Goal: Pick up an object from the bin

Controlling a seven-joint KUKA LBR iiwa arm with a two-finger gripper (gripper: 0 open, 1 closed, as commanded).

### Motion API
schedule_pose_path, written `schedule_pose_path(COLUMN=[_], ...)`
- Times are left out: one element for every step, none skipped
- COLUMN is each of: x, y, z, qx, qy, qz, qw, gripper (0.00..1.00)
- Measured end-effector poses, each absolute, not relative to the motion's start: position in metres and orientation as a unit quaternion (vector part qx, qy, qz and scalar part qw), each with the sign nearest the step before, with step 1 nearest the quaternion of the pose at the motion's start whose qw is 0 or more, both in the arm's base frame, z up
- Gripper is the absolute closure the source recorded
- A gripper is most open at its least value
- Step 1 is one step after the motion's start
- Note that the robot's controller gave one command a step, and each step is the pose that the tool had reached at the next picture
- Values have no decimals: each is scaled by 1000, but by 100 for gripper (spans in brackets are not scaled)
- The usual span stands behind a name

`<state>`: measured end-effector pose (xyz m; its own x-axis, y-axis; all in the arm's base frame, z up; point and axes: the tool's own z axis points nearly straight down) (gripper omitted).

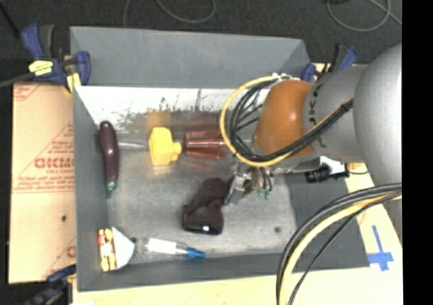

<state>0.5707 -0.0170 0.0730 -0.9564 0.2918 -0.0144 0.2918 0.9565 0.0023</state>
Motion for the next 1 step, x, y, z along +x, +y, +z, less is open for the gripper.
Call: schedule_pose_path(x=[571], y=[-17], z=[73], qx=[147], qy=[989], qz=[0], qw=[7], gripper=[100])
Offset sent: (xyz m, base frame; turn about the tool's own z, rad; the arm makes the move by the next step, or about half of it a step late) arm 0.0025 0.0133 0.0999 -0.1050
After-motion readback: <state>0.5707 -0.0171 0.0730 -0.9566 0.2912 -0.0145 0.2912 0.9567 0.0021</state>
